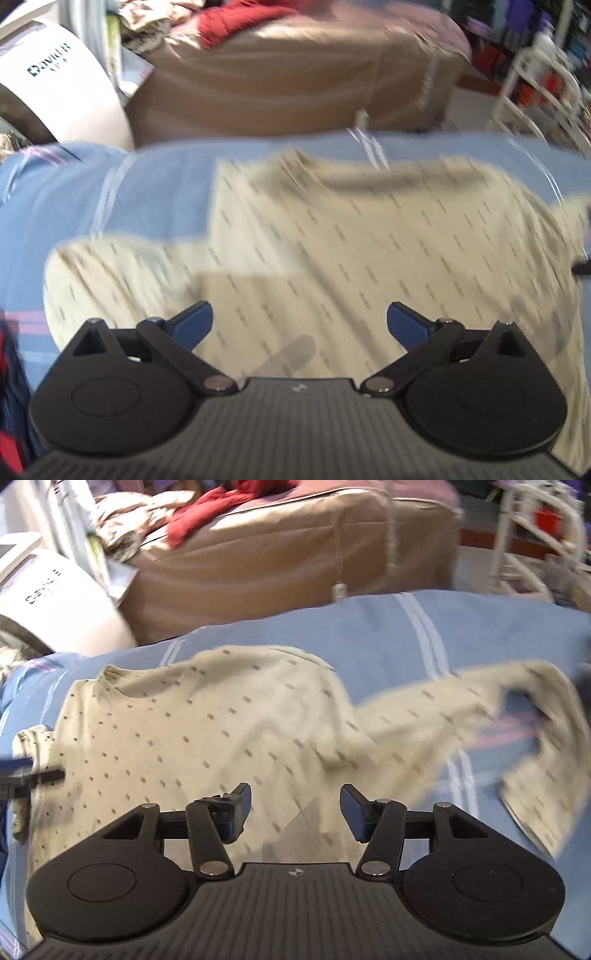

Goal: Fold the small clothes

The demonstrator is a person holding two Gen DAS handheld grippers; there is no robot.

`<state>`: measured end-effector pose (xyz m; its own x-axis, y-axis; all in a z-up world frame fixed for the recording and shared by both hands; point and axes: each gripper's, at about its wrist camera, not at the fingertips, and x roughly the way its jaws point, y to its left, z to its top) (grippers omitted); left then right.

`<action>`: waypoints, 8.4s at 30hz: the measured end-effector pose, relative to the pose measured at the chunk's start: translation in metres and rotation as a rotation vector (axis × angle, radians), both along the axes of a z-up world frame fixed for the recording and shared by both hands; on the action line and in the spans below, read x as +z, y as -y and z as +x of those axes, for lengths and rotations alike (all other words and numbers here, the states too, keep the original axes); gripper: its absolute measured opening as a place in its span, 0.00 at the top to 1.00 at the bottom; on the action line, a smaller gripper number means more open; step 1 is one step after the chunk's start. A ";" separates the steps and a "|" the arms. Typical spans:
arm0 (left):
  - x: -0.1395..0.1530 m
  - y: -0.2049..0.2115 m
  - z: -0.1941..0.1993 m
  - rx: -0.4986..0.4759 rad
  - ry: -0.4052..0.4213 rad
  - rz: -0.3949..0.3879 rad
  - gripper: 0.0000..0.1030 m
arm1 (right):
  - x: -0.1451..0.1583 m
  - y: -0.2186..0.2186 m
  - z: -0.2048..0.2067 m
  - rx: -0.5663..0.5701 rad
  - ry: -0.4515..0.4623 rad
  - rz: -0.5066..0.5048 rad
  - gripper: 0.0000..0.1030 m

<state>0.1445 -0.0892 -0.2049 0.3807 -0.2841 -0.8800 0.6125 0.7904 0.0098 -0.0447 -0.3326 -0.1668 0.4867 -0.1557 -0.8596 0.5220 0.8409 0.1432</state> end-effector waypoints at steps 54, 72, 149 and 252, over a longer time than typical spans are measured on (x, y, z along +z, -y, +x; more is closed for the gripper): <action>0.014 0.023 -0.120 -0.160 -0.185 0.042 0.00 | 0.089 0.157 -0.230 -0.375 0.048 0.313 0.99; 0.011 -0.065 -0.096 0.059 -0.182 0.068 0.00 | 0.056 -0.001 0.040 0.082 0.101 0.530 0.98; -0.003 -0.126 0.010 0.231 -0.131 -0.069 0.23 | -0.043 -0.059 0.008 0.218 -0.211 -0.348 0.74; 0.120 -0.221 0.065 0.558 0.076 -0.541 0.95 | -0.044 -0.121 -0.038 0.064 -0.179 0.244 0.00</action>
<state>0.2094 0.1322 -0.0852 0.6473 -0.4146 -0.6396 0.1358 0.8884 -0.4385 -0.0828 -0.2117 -0.2113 0.3263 0.0917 -0.9408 0.5044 0.8248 0.2554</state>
